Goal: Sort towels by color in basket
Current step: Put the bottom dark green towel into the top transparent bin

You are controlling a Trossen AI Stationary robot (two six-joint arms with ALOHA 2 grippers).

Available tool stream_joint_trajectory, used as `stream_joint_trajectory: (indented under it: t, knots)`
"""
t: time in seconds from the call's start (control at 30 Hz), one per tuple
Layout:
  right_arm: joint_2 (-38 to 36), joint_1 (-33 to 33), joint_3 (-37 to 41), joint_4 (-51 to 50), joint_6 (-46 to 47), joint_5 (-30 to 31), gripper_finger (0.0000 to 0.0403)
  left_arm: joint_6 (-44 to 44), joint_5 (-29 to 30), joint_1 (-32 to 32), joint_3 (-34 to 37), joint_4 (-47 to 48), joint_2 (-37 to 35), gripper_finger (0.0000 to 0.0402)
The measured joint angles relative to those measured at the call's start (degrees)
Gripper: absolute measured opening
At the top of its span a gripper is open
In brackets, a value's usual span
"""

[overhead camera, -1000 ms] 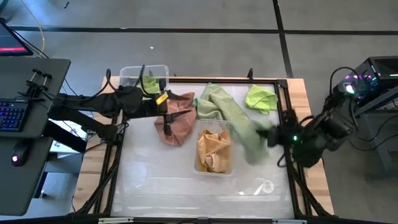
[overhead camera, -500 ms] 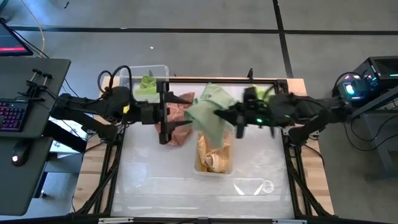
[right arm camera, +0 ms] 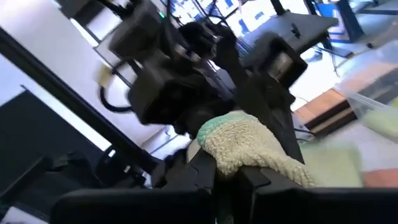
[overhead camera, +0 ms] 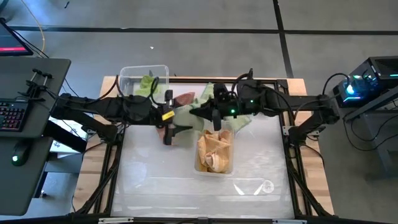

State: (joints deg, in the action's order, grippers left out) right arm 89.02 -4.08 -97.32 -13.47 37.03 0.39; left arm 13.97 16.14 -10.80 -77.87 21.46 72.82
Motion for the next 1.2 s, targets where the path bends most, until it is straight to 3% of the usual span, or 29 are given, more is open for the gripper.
stream_joint_trajectory:
  t: [0.23, 0.43, 0.53, 0.63, 0.83, 0.93, 1.07, 1.2]
  knots:
    - [-0.09, 0.33, -0.02, 0.62, -1.15, 0.24, 0.0012, -1.77, -0.5, -0.23, 0.0, -1.37, 0.11, 0.0217]
    - [-0.43, 0.14, -0.02, 0.73, -1.02, 3.39, 0.0049, 0.74, -0.4, -0.24, 0.0, -1.95, 0.02, 0.0084]
    - [-2.24, 0.31, -0.02, 0.45, -1.17, 5.08, 0.0073, -2.2, -0.6, -0.21, -1.11, 0.24, -1.05, 0.0018]
    - [-5.95, -0.1, -0.13, 0.14, -2.9, 11.05, 0.0083, -3.92, 3.09, -0.01, -3.46, 3.6, -3.33, 0.0021]
    - [-12.68, -3.82, -0.22, -4.59, -9.97, 26.76, 0.0084, -2.19, 23.26, 1.35, -5.91, 14.77, -9.5, 0.0025]
    - [-14.38, -5.95, -0.22, -7.1, -10.54, 32.19, 0.0084, -1.88, 30.33, 4.09, -5.36, 20.65, -13.26, 0.0021]
    - [-14.52, -8.23, -0.2, -10.57, -10.37, 36.24, 0.0084, -2.16, 32.46, 10.71, -3.25, 24.01, -16.81, 0.0025]
    - [-13.81, -9.63, -0.11, -14.16, -9.96, 37.1, 0.0084, 1.96, 32.46, 19.86, 1.3, 19.76, -18.79, 0.0031]
